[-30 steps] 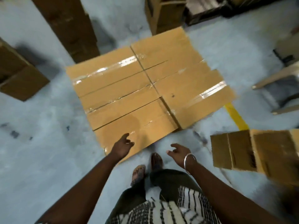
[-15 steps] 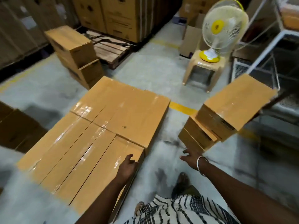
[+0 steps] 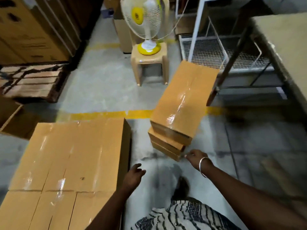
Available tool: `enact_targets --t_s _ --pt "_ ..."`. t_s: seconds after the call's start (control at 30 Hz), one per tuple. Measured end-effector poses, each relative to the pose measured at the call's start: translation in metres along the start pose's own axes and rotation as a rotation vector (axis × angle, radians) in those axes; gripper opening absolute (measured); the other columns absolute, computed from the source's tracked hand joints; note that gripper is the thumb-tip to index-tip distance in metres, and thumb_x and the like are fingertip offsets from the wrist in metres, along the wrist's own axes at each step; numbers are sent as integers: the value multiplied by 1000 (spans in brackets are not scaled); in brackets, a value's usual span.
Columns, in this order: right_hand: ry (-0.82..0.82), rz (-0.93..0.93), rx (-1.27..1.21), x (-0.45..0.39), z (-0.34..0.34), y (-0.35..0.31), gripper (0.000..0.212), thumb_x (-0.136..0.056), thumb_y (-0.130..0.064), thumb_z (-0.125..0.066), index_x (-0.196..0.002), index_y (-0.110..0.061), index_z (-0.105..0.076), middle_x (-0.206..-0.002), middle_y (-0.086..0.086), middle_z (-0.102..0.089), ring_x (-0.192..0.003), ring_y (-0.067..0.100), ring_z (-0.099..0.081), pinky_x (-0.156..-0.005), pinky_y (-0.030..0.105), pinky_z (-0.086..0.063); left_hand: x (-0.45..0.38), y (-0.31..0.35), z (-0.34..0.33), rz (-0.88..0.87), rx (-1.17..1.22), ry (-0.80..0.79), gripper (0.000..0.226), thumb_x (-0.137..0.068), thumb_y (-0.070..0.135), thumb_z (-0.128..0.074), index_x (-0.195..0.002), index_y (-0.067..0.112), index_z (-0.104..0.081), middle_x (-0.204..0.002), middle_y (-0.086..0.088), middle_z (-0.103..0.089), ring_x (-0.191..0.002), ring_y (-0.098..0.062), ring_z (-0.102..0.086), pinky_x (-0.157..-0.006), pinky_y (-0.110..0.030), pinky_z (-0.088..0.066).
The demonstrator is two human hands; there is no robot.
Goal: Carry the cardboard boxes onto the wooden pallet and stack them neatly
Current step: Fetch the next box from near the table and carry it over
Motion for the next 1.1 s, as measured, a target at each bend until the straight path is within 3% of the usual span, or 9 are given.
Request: enact_targets --t_s 0.27,0.4,0.5,0.63,0.73,0.83,0.93,1.03,1.1 --pt "106 -76 -191 -72 65 -21 31 -90 -27 -64 -115 -9 -66 -121 15 -65 -106 32 -58 -89 31 -46 -73 108 -17 -24 -43 -55 45 -95 22 -61 -138 16 -49 -128 -9 -61 -104 -18 -61 -82 -28 -46" --pt "89 -211 -356 -98 71 -26 72 -90 -30 -63 -151 -14 -28 -151 16 -40 -133 37 -43 -101 37 -39 -110 144 -16 -79 -153 -43 49 -95 21 -62 -141 15 -48 -142 -9 -51 -127 -26 -51 -100 -34 -43" --pt "89 -284 -424 -114 72 -35 87 -91 -30 -65 -156 -13 -10 -158 16 -27 -141 37 -34 -108 41 -35 -143 172 -10 -172 -240 -4 51 -94 18 -62 -142 10 -47 -145 -9 -47 -133 -28 -46 -106 -38 -39" --pt "81 -367 -506 -139 63 -48 84 -90 -28 -68 -155 -8 -18 -156 18 -31 -139 36 -37 -111 39 -35 -193 203 4 -258 -308 58 53 -89 22 -63 -138 5 -48 -142 -16 -49 -131 -30 -45 -102 -38 -38" --pt "123 -432 -606 -153 53 -62 81 -90 -17 -69 -152 -2 -19 -146 19 -42 -129 36 -47 -93 33 -42 -234 215 13 -200 -320 34 61 -90 20 -63 -146 7 -40 -147 -15 -45 -130 -34 -47 -103 -41 -41" --pt "164 -465 -783 -170 43 -76 86 -83 -4 -74 -148 -1 -18 -140 17 -47 -108 33 -56 -78 34 -46 -289 204 19 -30 -207 -209 103 -72 31 -75 -155 16 -17 -151 -13 -40 -126 -35 -52 -101 -43 -45" --pt "154 -512 -804 -173 40 -85 95 -68 -24 -86 -141 -3 -29 -130 14 -54 -95 25 -59 -66 29 -45 -354 155 15 98 -87 -371 142 -41 39 -81 -156 14 -4 -141 -14 -53 -119 -33 -59 -102 -53 -46" --pt "142 -508 -769 -167 46 -93 94 -56 -40 -83 -134 -9 -42 -123 12 -61 -85 18 -61 -56 25 -41 -343 173 23 92 -115 -344 131 -43 42 -79 -155 12 -18 -128 -12 -62 -111 -31 -63 -98 -48 -50" --pt "100 -494 -741 -161 47 -100 73 -68 -39 -84 -128 -10 -53 -109 10 -68 -81 19 -64 -55 24 -44 -320 203 33 28 -168 -289 118 -50 45 -72 -154 18 -24 -128 -17 -60 -109 -32 -62 -90 -41 -50"
Point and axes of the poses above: each hand's wrist, its own x-axis away from the middle knuckle, its own z-axis out of the back of the hand, y = z × x, the point moved 2 cm from there along -x, towards the middle knuckle
